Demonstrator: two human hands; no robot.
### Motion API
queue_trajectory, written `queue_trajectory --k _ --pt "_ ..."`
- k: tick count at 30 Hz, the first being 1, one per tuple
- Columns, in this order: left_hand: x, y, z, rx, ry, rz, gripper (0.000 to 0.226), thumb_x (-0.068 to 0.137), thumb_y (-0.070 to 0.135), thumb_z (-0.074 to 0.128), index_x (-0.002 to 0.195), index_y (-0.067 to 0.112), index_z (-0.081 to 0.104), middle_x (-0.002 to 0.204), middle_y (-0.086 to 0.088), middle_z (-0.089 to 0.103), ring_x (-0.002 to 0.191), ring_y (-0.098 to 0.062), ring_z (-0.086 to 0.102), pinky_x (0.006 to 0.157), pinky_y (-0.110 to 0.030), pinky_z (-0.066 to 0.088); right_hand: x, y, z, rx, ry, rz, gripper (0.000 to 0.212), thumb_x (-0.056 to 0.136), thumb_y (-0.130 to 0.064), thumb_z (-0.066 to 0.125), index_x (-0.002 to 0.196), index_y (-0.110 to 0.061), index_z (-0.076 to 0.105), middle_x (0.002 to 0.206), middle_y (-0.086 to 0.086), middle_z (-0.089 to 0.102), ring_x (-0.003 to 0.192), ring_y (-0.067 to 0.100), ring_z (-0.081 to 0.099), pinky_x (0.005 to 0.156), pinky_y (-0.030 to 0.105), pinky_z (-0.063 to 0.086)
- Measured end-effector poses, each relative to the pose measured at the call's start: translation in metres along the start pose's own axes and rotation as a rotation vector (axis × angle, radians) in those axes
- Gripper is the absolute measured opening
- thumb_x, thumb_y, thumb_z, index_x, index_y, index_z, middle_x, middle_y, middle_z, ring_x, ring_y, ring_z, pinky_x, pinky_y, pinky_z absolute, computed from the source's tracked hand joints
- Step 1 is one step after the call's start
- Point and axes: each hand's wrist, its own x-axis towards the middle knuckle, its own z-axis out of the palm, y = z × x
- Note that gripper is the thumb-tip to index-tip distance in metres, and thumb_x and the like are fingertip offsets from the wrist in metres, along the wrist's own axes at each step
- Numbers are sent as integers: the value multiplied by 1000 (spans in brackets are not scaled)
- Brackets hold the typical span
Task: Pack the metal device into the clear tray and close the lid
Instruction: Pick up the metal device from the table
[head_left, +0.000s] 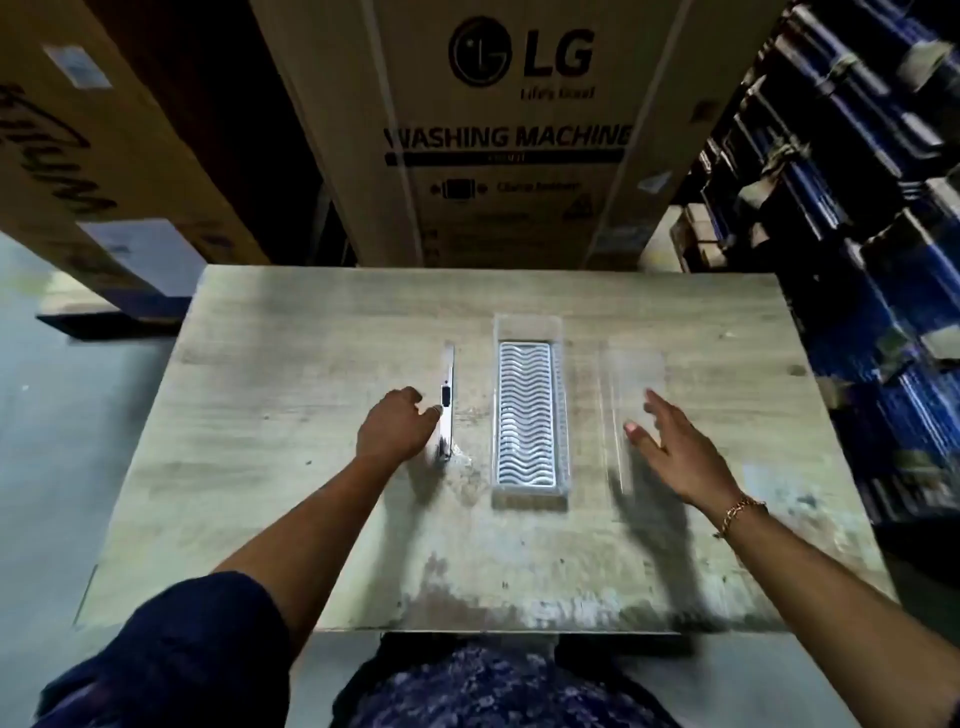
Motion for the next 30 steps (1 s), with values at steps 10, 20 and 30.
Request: queue_trajectory --k 10,20,30 --pt "29 12 38 -91 77 -130 48 85 48 68 113 10 63 117 -13 70 108 -37 65 81 -36 45 -13 74 30 46 -59 253 73 94 -60 38 154 -20 23 161 7 27 145 29 32 116 49 30" --pt "46 25 46 -47 114 -186 35 77 23 70 108 8 62 110 -16 69 103 -39 65 76 -36 47 -11 79 34 49 -12 250 68 96 -54 41 152 -18 27 157 10 34 143 30 34 114 46 30" --pt "39 13 37 -404 75 -169 19 90 26 62 103 12 64 90 -8 68 78 -27 60 68 -34 46 -10 82 36 39 -26 242 68 96 -51 43 152 -15 28 157 12 34 143 31 33 115 46 30"
